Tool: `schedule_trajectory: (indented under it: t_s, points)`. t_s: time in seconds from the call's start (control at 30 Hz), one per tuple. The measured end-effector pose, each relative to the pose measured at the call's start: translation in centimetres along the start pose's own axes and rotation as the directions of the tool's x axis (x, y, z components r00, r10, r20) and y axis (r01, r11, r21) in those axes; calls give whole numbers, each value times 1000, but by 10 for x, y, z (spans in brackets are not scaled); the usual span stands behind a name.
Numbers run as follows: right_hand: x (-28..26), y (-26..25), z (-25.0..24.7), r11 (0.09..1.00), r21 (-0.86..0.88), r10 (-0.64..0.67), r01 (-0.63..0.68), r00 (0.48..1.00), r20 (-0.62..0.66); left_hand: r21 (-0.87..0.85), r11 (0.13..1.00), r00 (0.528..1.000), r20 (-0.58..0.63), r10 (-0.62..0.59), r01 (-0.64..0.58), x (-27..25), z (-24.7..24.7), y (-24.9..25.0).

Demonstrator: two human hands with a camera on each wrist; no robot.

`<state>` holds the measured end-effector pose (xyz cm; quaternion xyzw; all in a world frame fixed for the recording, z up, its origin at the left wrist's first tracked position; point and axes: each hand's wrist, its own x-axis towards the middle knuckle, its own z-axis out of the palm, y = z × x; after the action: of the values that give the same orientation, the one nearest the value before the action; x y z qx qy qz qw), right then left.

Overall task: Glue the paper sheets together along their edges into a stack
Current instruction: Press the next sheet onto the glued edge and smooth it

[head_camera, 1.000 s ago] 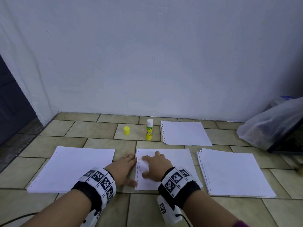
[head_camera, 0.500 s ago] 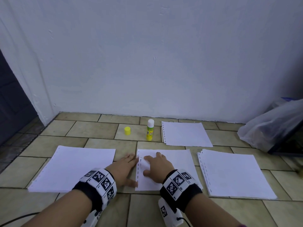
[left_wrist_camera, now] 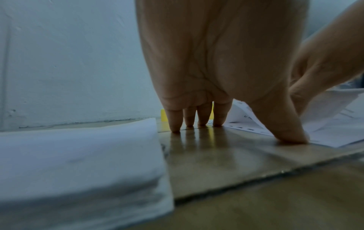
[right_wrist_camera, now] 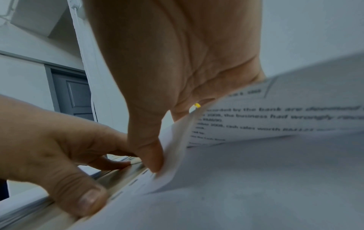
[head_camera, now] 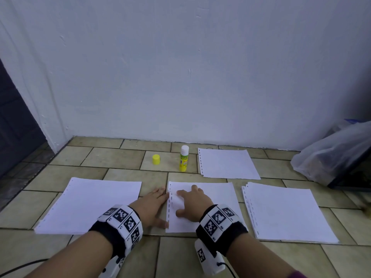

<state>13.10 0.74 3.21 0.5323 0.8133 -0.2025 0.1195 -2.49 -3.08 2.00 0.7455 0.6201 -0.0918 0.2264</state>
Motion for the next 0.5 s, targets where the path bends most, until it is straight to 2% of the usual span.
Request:
schedule_trajectory:
  t_s: [0.5]
  points:
    - [-1, -1, -1, 1000, -2, 3, -3, 1000, 8, -11, 1000, 1000, -1, -2, 2, 0, 1, 0]
